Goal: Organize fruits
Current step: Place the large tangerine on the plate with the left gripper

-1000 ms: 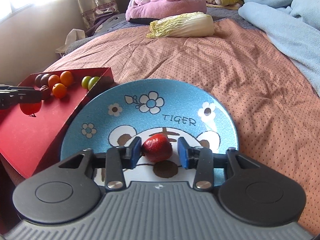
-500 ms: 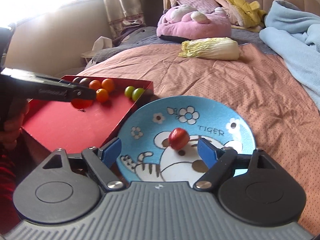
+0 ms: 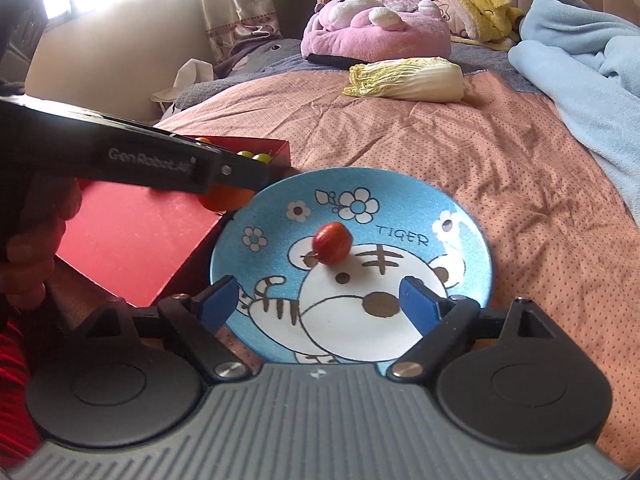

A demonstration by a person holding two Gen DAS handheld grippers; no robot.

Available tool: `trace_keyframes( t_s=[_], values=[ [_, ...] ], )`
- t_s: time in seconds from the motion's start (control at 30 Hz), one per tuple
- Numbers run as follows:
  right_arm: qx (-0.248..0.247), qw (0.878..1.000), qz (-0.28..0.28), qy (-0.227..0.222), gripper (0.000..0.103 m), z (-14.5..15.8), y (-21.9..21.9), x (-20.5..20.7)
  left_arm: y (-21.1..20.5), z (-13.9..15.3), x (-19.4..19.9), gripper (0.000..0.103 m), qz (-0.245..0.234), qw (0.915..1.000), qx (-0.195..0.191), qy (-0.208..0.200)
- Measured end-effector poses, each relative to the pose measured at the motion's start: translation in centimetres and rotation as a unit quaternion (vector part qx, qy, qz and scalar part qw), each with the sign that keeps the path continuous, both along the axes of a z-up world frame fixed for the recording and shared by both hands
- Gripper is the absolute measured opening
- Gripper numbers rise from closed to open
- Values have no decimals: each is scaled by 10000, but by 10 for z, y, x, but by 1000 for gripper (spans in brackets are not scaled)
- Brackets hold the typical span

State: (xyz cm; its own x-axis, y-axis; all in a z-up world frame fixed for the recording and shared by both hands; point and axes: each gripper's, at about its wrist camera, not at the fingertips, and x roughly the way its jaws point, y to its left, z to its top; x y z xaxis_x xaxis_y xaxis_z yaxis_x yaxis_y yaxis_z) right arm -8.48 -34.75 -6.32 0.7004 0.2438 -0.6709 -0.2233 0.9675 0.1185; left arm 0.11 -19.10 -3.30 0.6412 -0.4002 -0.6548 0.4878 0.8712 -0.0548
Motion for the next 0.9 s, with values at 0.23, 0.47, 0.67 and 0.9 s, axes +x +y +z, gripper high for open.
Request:
trace_keyframes(
  t_s=[0.23,0.47,0.67,0.9],
  values=[
    [-61,9999,-66,94,91,-5,-8,-5,-30,-22,-8,38,-327,9989,261,202],
    [-44,9999,-60,123,91,-8,-12,-7,-47,-32,-8,39,-463,9976,439,281],
    [5,9999,-93,130,91,-9,-15,-7,-55,-35,-9,39,-457,9971,525,298],
    [4,9999,-115,115,91,-7,-16,-7,-57,-26,-11,60,-362,9980,494,122]
  ],
)
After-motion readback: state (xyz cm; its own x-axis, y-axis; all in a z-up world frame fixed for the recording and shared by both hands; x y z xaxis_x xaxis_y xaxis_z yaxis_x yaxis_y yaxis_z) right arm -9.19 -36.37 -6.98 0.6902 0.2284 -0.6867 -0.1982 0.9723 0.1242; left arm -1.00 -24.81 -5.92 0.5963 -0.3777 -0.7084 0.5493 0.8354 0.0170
